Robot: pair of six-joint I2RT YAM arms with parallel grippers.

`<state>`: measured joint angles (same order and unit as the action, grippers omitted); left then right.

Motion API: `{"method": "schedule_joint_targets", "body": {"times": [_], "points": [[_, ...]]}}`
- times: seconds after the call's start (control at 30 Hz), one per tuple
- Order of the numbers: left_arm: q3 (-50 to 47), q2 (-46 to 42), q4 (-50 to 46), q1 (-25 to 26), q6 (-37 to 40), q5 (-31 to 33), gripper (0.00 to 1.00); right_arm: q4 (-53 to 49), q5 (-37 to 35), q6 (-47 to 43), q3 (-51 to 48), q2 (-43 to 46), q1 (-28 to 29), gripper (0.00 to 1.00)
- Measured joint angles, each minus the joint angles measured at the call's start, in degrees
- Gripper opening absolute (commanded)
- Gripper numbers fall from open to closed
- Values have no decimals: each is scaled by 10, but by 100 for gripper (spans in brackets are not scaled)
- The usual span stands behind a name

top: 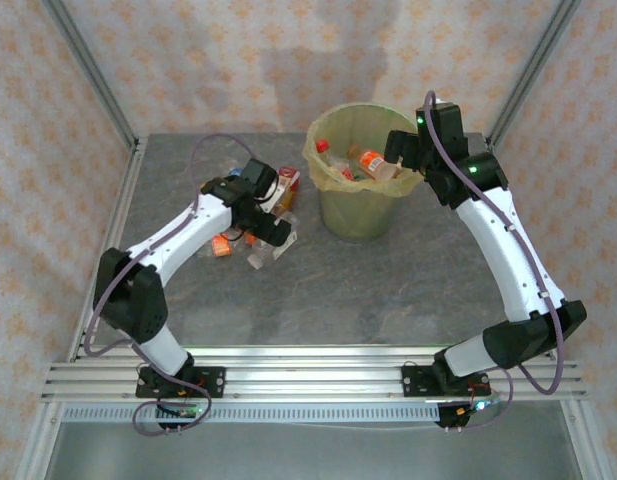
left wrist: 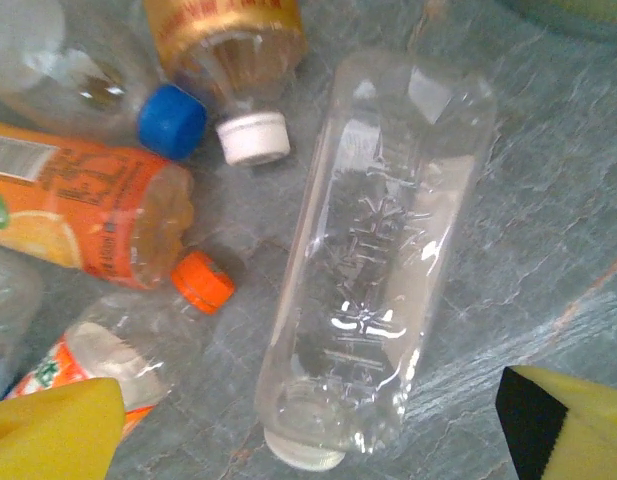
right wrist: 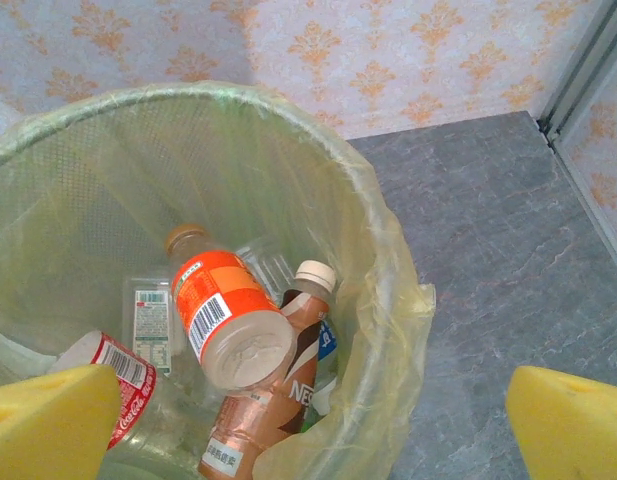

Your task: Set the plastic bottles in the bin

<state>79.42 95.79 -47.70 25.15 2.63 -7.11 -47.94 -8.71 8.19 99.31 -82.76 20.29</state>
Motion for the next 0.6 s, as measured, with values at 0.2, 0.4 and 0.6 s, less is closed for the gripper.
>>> {"method": "schedule_joint_targets", "body": {"times": [0.2, 0.4, 0.6], "points": [[-5, 49, 21, 8, -12, 0, 94, 0, -1, 3, 0, 0, 0, 99], [-10, 82, 36, 11, -14, 5, 89, 0, -1, 4, -1, 0, 0, 99], [-24, 103, 45, 11, -19, 13, 77, 0, -1, 4, -5, 0, 0, 99]]}}
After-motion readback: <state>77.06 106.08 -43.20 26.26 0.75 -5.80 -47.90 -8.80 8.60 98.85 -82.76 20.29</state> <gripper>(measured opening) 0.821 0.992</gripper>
